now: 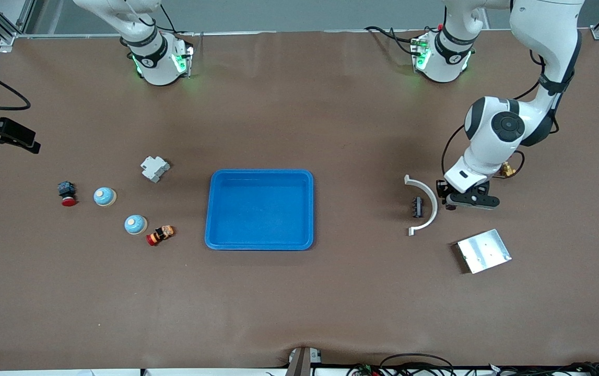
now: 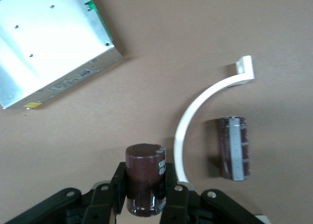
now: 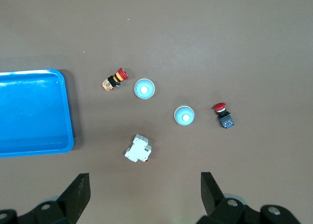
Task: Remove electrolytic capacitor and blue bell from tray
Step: 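Lower the capacitor beside the bracket and open the left gripper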
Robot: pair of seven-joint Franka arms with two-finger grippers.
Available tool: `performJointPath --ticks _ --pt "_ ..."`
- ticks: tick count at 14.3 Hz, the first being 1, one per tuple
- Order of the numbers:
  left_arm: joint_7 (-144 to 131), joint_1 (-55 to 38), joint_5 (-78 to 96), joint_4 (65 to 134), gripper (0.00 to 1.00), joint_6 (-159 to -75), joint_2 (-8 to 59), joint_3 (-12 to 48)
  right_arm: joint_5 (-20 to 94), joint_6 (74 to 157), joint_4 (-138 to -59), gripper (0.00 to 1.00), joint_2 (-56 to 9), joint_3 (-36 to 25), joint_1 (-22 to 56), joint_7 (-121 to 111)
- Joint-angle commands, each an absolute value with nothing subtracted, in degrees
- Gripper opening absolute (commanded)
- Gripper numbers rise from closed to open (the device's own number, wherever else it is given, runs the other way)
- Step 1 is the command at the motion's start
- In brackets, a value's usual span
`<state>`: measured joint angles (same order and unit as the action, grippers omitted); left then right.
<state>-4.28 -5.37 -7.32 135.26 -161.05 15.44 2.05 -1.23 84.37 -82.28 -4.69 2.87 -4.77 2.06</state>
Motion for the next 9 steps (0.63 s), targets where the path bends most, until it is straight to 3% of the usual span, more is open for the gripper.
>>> performJointPath --ticks 1,9 --pt "-2.64 -3.78 -7.56 135.88 0.00 -163.39 16.52 2.46 -0.53 84.20 -82.53 1.00 -4.22 2.90 -5.01 2.81" --pt "-2.46 -2.20 -7.56 134.74 0.00 -163.39 21.18 2.37 -0.53 84.46 -82.62 1.00 -4.31 2.81 -5.10 2.81"
